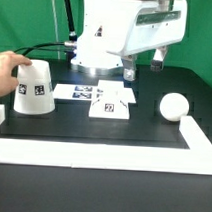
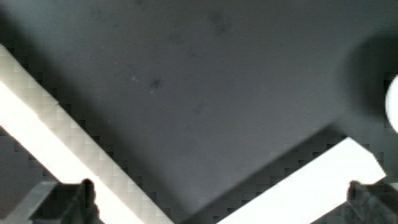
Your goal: Assemble lamp
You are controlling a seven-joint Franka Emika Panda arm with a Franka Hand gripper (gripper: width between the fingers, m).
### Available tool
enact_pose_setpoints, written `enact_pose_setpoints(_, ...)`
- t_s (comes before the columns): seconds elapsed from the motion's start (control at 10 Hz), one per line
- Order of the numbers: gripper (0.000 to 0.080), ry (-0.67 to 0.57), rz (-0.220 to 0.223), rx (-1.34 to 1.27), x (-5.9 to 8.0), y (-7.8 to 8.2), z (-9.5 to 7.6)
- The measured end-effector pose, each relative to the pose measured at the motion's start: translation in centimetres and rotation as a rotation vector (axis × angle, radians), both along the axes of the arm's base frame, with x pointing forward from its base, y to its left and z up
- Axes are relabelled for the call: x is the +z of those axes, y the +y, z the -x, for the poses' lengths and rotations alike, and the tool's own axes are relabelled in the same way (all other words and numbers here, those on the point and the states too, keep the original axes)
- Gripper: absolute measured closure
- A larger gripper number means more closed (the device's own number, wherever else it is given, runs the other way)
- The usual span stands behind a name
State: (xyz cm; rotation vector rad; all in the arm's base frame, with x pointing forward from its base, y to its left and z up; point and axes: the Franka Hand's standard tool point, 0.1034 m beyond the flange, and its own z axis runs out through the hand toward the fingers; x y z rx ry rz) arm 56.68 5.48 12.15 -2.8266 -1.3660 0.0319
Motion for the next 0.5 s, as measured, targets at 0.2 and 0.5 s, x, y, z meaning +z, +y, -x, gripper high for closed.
enact_pose_setpoints(0.2, 0.0100, 0.000, 0.000, 0.000, -0.01, 0.00, 0.00)
enact_pose_setpoints(0.5, 0.0100, 0.001, 0.000, 0.000, -0.07, 0.00, 0.02)
